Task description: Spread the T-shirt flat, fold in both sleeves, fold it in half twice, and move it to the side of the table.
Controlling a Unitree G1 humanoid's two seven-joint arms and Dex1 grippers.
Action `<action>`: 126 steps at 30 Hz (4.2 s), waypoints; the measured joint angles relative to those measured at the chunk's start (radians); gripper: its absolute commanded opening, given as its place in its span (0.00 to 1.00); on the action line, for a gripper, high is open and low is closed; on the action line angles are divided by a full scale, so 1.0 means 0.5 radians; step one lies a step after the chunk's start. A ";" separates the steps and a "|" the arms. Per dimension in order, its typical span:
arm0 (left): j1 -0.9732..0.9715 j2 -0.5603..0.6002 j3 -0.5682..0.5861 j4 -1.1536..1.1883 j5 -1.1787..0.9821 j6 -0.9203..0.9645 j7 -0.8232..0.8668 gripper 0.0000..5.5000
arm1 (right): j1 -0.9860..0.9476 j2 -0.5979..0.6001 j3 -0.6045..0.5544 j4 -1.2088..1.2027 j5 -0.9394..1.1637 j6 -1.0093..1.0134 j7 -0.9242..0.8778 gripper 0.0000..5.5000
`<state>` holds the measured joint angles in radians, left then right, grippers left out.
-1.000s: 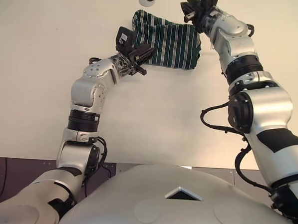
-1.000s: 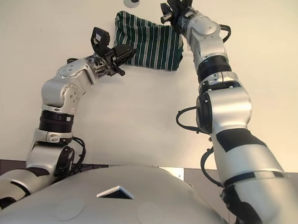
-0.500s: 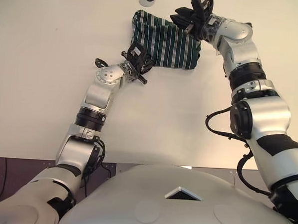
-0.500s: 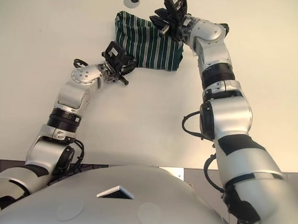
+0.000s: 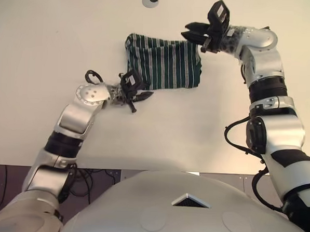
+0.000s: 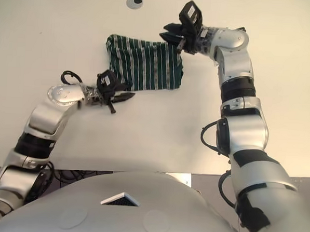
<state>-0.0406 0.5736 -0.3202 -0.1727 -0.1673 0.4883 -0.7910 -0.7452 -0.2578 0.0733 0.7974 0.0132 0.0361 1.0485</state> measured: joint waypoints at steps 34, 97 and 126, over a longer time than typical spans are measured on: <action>0.347 0.391 0.392 -0.638 -0.550 0.635 0.046 0.26 | 0.806 -0.298 0.401 -1.514 0.387 1.270 0.086 0.15; 0.291 0.242 0.566 -0.519 -0.609 0.592 0.166 0.26 | -0.114 -0.294 0.147 0.915 -0.167 0.021 -1.449 0.15; 0.395 0.099 0.672 -0.670 -0.641 0.606 0.387 0.26 | 0.586 -0.278 -0.244 -1.947 0.692 2.125 -1.651 0.15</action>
<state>0.1571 0.6232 0.0156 -0.5075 -0.4879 0.7913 -0.5974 -0.4521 -0.3968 -0.0485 -0.1760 0.3590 1.0987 0.2232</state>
